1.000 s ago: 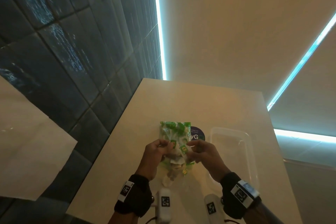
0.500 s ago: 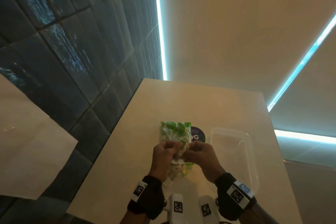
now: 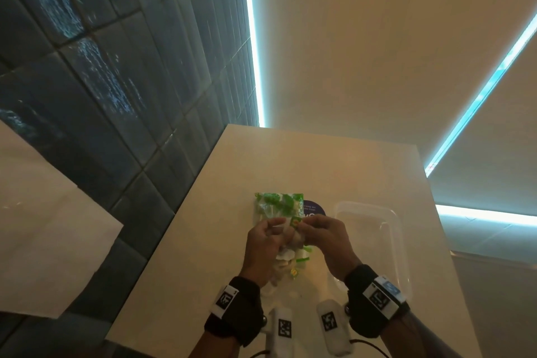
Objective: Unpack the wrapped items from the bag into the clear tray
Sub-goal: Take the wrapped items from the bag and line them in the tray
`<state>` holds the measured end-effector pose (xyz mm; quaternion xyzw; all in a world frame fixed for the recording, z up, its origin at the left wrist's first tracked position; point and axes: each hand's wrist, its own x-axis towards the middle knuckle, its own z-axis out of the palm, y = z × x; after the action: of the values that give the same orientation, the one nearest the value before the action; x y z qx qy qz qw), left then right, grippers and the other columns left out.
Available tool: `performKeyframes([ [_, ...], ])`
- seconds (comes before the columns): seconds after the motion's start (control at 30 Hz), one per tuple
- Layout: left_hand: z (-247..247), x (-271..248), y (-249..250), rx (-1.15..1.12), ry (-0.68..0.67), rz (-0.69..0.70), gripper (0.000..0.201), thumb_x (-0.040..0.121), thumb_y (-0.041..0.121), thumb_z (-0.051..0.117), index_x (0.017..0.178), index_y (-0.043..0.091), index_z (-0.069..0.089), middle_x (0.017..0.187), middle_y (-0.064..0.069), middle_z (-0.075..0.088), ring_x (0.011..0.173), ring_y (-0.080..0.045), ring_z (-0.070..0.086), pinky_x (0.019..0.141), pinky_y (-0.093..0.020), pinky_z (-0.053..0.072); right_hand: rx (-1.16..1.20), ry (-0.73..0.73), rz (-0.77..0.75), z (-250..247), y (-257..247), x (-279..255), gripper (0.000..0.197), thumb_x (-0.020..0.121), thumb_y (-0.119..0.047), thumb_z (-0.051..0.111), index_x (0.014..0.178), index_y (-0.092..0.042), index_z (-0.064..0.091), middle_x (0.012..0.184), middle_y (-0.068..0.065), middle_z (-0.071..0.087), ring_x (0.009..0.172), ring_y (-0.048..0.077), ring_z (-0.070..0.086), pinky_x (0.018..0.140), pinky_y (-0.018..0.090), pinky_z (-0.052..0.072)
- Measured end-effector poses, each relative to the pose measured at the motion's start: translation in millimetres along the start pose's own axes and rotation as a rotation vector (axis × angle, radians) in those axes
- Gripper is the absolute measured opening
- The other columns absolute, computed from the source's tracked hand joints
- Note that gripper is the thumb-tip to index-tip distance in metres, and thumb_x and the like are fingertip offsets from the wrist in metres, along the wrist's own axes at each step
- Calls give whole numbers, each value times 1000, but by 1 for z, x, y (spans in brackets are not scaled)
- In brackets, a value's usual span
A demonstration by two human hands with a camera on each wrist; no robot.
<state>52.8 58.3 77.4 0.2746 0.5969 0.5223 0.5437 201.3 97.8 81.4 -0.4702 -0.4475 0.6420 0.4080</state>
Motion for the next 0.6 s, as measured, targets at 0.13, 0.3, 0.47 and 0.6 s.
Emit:
performKeyframes([
  [0.13,1,-2,6,13,15,38,18,80,14,76,96,8,71,94,-13,74,88,-29,72,75,-39,59,63,-62,25,5,-2,-3,19,87,-10,67,96,7,69,93,27,68,80,32,66,80,47,55],
  [0.3,0,-5,1,3,11,63,14,81,11,75,93,7,70,91,-13,74,84,-26,71,77,-40,59,28,-25,-8,8,1,-5,15,87,-9,66,88,6,71,85,20,69,78,28,66,78,43,57],
  [0.47,-32,-1,-28,602,54,142,6,82,18,66,77,21,70,80,4,73,79,-14,67,65,-20,51,55,73,18,-6,5,-2,15,86,-2,67,87,12,69,84,19,67,78,30,64,70,38,58],
  [0.6,-63,-1,-74,1172,73,-4,12,82,28,51,84,25,62,94,-1,70,94,-26,64,76,-33,52,74,111,45,-18,8,-1,14,85,0,67,87,13,69,88,23,66,79,32,64,75,46,58],
])
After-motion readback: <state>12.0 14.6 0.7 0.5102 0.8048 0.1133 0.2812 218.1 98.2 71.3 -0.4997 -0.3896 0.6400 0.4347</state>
